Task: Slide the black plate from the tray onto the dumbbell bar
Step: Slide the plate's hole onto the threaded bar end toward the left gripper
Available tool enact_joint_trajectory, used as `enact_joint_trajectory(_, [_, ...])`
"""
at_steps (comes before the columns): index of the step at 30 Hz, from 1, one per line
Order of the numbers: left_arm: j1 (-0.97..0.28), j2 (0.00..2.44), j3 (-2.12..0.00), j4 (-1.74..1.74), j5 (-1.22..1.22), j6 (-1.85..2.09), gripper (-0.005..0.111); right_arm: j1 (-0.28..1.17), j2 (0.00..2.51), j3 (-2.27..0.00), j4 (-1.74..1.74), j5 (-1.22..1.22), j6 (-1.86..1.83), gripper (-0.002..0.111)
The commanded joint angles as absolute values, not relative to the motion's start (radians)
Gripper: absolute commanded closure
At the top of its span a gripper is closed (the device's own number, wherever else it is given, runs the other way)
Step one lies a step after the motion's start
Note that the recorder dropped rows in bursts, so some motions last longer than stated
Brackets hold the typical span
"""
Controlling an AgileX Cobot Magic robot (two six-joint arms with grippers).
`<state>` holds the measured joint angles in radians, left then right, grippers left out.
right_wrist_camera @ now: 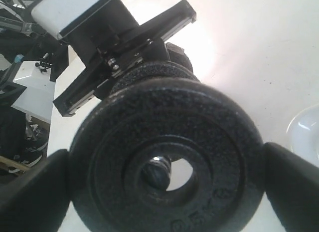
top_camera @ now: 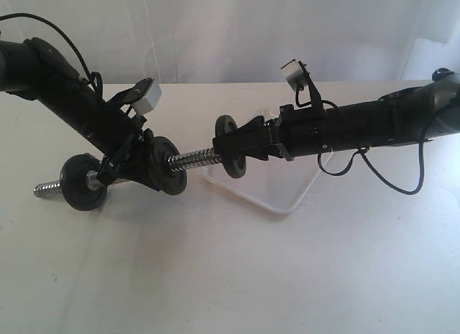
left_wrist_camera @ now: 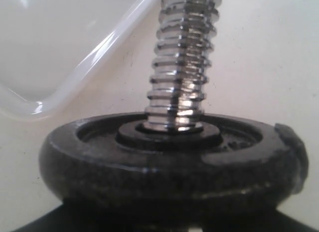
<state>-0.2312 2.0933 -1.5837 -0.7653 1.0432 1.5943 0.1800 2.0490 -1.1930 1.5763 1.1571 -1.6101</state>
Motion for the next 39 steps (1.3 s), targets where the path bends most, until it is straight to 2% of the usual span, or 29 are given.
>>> enact_joint_trajectory(1, [-0.233, 2.048, -1.601, -1.173, 1.113, 1.615, 0.107, 0.190, 2.036, -1.200, 1.631, 1.221, -1.625, 0.108])
enact_joint_trajectory(26, [-0.233, 2.054, -1.593, -1.216, 1.076, 1.630, 0.107, 0.201, 2.038, -1.198, 1.551, 1.181, -1.620, 0.108])
enact_joint_trajectory(39, [-0.234, 2.058, -1.593, -1.233, 1.095, 1.645, 0.107, 0.232, 2.085, -1.198, 1.654, 1.177, -1.672, 0.108])
